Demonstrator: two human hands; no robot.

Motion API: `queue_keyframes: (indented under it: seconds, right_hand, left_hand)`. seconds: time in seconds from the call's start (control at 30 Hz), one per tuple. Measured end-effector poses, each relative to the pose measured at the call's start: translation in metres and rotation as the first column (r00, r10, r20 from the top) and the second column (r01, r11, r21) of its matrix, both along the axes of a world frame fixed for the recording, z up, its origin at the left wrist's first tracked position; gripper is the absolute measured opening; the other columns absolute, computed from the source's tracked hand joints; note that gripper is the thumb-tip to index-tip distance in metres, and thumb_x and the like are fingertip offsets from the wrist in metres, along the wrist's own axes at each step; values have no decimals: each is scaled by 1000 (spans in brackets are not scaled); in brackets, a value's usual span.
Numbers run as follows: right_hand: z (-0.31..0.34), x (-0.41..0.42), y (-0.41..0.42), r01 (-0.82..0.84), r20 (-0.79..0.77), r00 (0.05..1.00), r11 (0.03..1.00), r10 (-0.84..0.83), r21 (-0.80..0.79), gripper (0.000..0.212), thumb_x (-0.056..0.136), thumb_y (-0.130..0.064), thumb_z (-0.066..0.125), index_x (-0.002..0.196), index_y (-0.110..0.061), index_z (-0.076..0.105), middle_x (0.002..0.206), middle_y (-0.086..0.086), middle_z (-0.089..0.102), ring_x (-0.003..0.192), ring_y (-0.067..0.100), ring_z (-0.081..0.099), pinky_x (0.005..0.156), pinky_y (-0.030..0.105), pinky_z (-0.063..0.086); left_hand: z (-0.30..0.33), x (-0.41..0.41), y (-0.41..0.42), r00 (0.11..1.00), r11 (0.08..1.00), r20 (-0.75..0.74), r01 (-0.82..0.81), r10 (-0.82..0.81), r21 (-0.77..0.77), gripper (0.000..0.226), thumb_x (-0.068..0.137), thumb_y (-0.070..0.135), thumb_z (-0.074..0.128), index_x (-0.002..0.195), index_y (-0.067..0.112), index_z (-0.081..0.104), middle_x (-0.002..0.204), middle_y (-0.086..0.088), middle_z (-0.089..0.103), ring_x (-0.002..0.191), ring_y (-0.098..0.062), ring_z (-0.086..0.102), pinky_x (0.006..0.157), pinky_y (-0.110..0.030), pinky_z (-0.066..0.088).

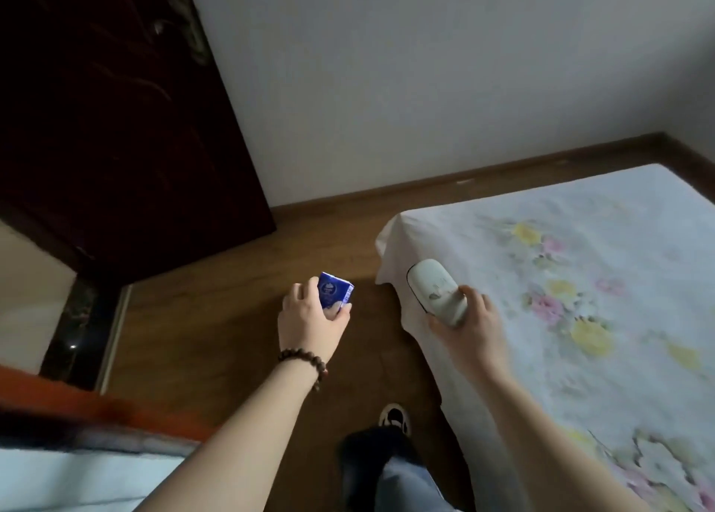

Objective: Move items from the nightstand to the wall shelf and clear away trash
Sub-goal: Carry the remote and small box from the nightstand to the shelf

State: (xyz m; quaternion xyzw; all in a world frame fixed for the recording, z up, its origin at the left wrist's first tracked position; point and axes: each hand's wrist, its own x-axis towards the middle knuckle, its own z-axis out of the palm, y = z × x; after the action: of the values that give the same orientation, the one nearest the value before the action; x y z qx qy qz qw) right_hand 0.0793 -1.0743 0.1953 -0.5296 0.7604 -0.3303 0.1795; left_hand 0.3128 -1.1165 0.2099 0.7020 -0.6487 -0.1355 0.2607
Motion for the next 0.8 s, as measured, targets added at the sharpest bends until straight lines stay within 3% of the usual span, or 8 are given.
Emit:
queue_keyframes:
  seconds: [0.27, 0.4, 0.6, 0.8]
  right_hand:
    - [16, -36, -196, -62, 38, 997, 998, 62, 16, 56, 70, -36, 76, 117, -27, 46, 105, -7, 42, 103, 20, 45, 84, 41, 47]
    - [11, -48, -266, -85, 28, 996, 996, 84, 14, 59, 69, -37, 75, 119, -24, 46, 110, -1, 49, 103, 20, 44, 83, 40, 45]
    - [-1, -53, -382, -43, 15, 999, 999, 44, -22, 52, 68, -42, 76, 109, -29, 46, 98, -9, 44, 93, 13, 40, 73, 29, 36]
    - [-24, -50, -508, 30, 4, 1000, 999, -30, -12, 57, 67, -39, 78, 112, -22, 48, 99, -6, 45, 93, 17, 43, 72, 31, 40]
  left_hand:
    - [19, -50, -186, 998, 998, -41, -54, 55, 34, 61, 77, 39, 73, 126, 14, 48, 117, -5, 51, 98, -19, 56, 68, -24, 44]
    - [15, -64, -257, 990, 997, -125, -62, 68, 49, 64, 78, 32, 74, 130, 11, 44, 128, -11, 47, 110, -22, 51, 80, -28, 49]
    - [-2, -69, -380, 994, 998, -89, -61, 63, 24, 65, 75, 36, 76, 126, 10, 47, 120, -11, 51, 102, -23, 55, 75, -36, 55]
    - [-23, -66, -517, 995, 999, -89, 41, -39, 22, 60, 70, 32, 80, 118, 8, 53, 106, -12, 55, 94, -25, 54, 67, -14, 42]
